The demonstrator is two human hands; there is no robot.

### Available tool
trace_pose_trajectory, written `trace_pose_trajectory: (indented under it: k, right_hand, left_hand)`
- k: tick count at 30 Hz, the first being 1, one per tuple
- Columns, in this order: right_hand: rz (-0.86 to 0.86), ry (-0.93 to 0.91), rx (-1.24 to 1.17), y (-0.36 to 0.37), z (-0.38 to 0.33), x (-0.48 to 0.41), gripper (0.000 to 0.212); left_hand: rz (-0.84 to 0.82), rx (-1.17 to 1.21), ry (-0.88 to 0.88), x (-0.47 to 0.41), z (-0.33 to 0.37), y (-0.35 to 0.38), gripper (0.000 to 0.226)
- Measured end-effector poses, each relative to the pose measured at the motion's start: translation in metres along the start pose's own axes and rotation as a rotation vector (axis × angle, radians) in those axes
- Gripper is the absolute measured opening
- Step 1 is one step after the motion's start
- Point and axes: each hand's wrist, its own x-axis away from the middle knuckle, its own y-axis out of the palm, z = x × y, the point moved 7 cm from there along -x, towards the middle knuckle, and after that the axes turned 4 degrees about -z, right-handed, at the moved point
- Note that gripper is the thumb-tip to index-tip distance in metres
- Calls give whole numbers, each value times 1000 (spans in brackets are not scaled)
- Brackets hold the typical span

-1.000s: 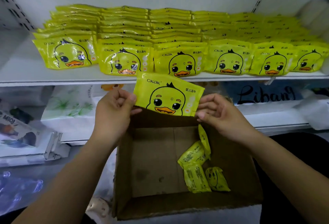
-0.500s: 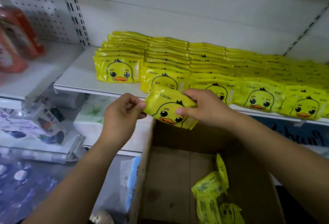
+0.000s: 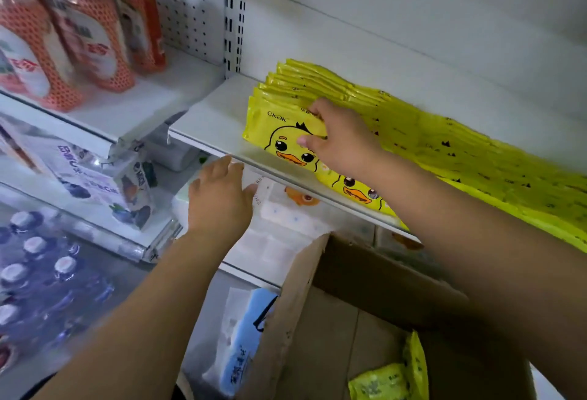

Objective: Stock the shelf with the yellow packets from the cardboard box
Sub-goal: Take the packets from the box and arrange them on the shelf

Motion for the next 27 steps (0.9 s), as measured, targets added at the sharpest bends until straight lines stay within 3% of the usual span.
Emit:
trace_pose_trajectory:
  k: [7, 18, 22, 27]
  right_hand:
    - [6, -40, 181, 34, 1, -45, 50]
    - [205, -64, 305, 38, 2, -46, 52]
    - [303, -125, 209, 22, 2, -12, 57]
    - [448, -208, 28, 7, 24, 90, 39]
  left_hand:
    - [-168, -78, 16, -13, -4, 20, 67]
    - [-121, -29, 21, -11, 4, 22, 65]
    - [-38, 69, 101, -2, 21, 23, 57]
    - [-61, 240, 115, 29, 55, 44, 54]
